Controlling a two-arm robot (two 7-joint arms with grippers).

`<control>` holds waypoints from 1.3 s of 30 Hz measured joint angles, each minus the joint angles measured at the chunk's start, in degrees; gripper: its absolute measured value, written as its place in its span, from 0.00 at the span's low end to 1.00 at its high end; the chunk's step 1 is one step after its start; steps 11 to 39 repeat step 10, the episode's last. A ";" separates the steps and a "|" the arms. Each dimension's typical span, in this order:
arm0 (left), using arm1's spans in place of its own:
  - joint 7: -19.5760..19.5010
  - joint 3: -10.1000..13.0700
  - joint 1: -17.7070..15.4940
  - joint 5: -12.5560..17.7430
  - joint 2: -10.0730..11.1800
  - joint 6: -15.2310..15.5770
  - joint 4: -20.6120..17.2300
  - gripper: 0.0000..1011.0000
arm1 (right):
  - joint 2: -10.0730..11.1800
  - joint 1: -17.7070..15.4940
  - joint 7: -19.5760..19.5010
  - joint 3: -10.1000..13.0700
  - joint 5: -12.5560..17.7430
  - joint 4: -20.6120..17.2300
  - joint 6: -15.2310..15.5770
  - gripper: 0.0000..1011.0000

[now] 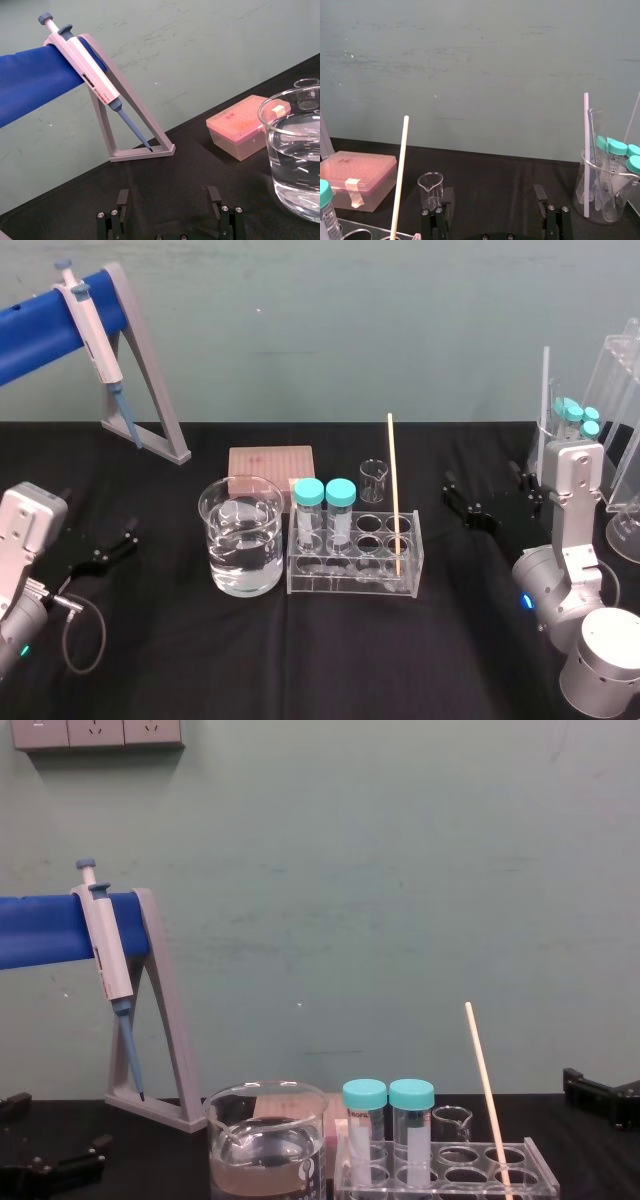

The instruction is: Hold the thermometer with one hand and immerse one end into the beaker, then reinsert it into the test tube rack.

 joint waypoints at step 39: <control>0.00 0.00 0.00 0.00 0.00 0.00 0.00 0.99 | 0.05 0.05 0.01 -0.06 0.01 -0.06 0.00 0.99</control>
